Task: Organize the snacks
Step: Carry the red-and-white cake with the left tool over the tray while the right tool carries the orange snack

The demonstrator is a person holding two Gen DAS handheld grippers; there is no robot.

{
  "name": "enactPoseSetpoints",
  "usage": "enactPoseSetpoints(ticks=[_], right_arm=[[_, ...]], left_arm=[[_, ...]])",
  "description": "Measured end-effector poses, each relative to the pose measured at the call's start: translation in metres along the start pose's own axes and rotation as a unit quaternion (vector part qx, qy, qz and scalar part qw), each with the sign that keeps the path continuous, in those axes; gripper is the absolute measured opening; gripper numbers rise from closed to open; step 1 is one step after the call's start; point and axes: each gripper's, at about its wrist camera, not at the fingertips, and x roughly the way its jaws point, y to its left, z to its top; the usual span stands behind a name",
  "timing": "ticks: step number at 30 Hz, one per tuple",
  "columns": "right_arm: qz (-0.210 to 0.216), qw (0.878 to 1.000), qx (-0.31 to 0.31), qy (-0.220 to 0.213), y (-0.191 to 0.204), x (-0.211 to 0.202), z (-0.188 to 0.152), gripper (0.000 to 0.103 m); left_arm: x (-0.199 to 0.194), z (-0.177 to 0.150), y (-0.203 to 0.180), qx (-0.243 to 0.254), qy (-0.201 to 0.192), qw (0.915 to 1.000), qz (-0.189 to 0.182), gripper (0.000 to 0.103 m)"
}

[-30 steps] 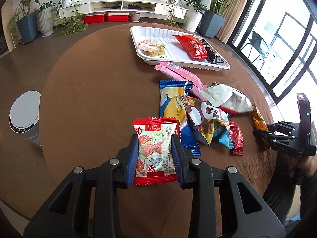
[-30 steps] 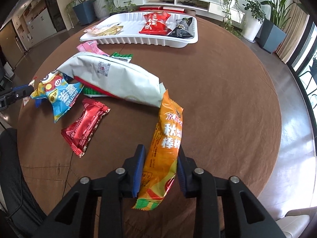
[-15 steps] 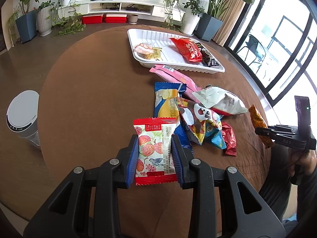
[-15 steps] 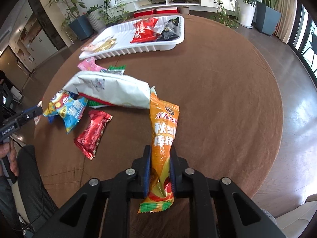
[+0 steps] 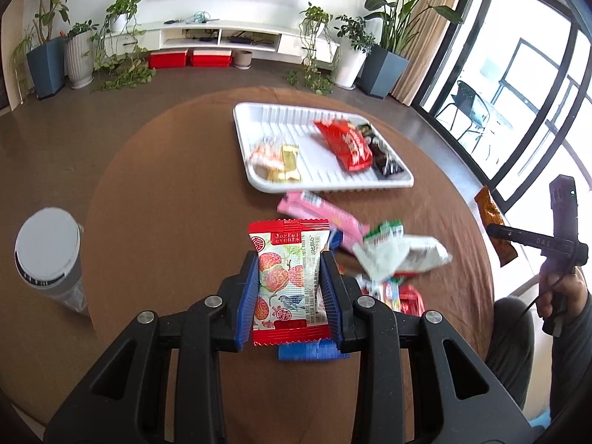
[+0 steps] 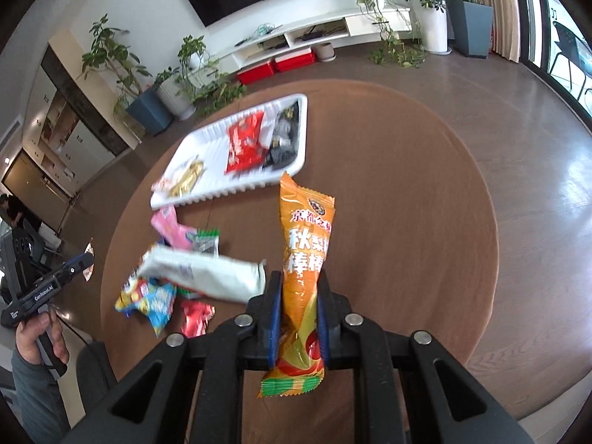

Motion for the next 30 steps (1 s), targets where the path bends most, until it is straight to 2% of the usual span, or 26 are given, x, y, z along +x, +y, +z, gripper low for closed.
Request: enactPoseSetpoints(ticks=[4,9,13,16,22,30], right_arm=[[0.020,0.999,-0.008,-0.023,0.012,0.001,0.038,0.018],[0.057,0.997,-0.029,-0.049,0.047,0.010,0.090,0.018],[0.091,0.994,-0.046,-0.047,0.077,0.036,0.123,0.018],[0.101,0.993,-0.056,-0.036,0.095,0.061,0.142,0.018],[0.095,0.994,-0.058,0.002,0.115,0.122,0.162,0.018],[0.077,0.994,-0.051,0.050,0.121,0.185,0.163,0.018]], left_arm=[[0.008,0.038,-0.005,0.015,-0.009,0.9998,-0.001,0.030],[0.027,0.087,-0.014,0.038,-0.012,0.9992,-0.006,0.030],[0.058,0.123,-0.013,0.044,0.000,0.9990,-0.009,0.030],[0.087,0.143,-0.014,0.061,0.013,0.9980,0.009,0.030],[0.143,0.162,-0.011,0.062,0.041,0.9972,0.012,0.030],[0.207,0.154,-0.007,0.057,0.072,0.9956,0.018,0.030]])
